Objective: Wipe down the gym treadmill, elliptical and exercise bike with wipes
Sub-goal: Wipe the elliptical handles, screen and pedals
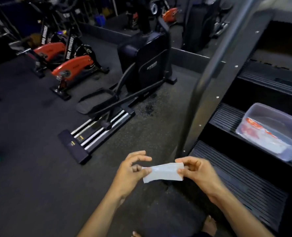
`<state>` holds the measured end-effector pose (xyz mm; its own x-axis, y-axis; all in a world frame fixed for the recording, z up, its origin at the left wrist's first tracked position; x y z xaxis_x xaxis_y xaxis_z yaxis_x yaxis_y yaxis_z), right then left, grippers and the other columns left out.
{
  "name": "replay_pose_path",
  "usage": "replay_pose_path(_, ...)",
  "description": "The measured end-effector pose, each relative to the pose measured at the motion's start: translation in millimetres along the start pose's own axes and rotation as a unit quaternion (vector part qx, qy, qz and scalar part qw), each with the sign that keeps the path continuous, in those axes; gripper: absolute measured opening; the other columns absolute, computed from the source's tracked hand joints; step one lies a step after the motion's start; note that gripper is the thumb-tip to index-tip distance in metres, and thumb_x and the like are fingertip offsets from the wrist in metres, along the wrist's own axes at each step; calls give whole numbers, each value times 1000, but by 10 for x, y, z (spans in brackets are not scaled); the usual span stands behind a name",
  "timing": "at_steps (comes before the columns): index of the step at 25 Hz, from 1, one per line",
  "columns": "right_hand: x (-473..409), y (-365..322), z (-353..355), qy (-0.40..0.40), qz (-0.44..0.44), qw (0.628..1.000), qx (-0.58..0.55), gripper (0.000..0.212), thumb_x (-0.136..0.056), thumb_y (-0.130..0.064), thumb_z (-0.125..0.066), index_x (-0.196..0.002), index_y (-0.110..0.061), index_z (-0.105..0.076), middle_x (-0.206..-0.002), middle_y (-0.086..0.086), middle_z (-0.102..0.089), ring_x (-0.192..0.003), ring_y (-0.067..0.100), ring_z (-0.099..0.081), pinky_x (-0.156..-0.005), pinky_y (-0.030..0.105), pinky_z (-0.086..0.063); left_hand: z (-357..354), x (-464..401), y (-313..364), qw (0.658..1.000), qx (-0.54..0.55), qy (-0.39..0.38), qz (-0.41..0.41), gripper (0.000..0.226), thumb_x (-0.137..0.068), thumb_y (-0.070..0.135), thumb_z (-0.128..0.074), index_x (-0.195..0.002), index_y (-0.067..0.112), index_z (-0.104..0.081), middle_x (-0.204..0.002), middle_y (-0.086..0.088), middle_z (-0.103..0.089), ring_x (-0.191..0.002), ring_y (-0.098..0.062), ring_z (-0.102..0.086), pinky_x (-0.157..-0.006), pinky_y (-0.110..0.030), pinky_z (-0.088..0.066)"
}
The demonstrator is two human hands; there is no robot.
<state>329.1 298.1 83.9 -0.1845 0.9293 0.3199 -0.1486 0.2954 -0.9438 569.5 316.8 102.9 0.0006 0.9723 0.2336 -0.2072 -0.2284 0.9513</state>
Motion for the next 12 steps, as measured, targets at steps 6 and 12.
replay_pose_path(6,-154,-596,-760,-3,120,978,169,15,-87,-15,-77,-81,-29,-76,-103,-14,-73,-90,6,-71,-83,32,-57,881,0,106,984,-169,17,-43,18,-84,18,-82,-85,34,-75,-83,16,-73,-75,1,-67,-67,-11,-46)
replay_pose_path(12,-559,-1355,-1054,-25,132,991,17,12,-101,-16,-59,-93,-19,-67,-88,6,-73,-83,21,-67,-73,41,-56,1360,-349,721,986,-117,-1,-115,11,-96,26,-68,-94,35,-75,-94,12,-75,-91,-8,-69,-86,-33,-53)
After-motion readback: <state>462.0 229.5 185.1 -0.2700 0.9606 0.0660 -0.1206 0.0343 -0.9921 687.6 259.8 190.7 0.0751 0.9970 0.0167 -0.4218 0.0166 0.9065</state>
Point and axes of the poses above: each hand's wrist, its own x-axis away from the middle knuckle, its own z-axis out of the back of the hand, y = z × x, the point moved 7 cm from there along -x, towards the middle knuckle
